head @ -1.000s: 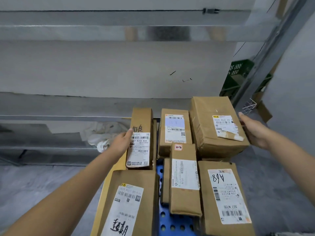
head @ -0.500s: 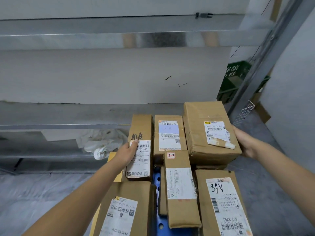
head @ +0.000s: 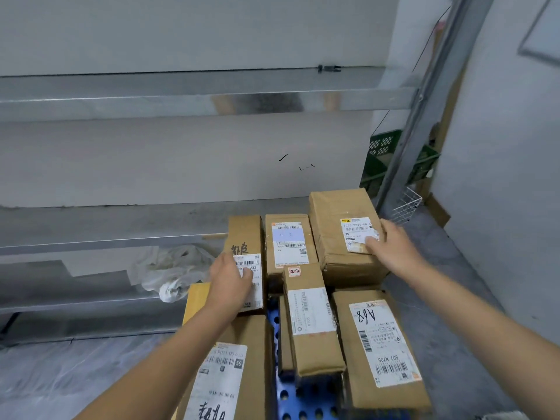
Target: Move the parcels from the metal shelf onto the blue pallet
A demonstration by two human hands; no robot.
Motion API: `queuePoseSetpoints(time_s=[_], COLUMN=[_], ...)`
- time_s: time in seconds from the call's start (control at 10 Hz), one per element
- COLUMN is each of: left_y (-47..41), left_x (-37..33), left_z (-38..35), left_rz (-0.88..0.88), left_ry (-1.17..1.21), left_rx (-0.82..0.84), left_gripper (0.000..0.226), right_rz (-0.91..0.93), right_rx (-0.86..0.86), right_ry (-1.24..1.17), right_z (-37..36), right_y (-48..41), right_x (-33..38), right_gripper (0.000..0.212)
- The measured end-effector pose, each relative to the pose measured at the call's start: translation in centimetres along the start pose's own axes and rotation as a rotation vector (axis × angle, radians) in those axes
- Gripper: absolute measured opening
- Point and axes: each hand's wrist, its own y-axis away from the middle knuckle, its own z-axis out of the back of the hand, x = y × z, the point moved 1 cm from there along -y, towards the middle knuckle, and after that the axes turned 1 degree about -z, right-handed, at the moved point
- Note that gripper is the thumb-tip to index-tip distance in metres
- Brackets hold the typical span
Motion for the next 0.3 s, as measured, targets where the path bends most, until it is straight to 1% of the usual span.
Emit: queuePoseSetpoints(time_s=[0.1, 0.2, 0.3], left_y=[2.1, 3.6, 5.0], left_x=[-1.4, -2.5, -3.9], left_z=[0.1, 0.2, 1.0], left_rz=[-0.077, -0.149, -0.252], left_ry=[-0.013, 0.021, 0.073], left_rx=[0.050, 0.066, 0.012], left_gripper=[0.055, 0.046, 0.024], right_rz=[0.025, 0.124, 0.203], right_rx=[-0.148, -0.264, -0.260], right_ry=[0.216, 0.264, 0.292], right_z=[-0.7, -0.2, 0.9], right_y=[3.1, 5.2, 6.9], right_x=[0.7, 1.6, 2.6], right_gripper=[0.054, 0.055, 0.047])
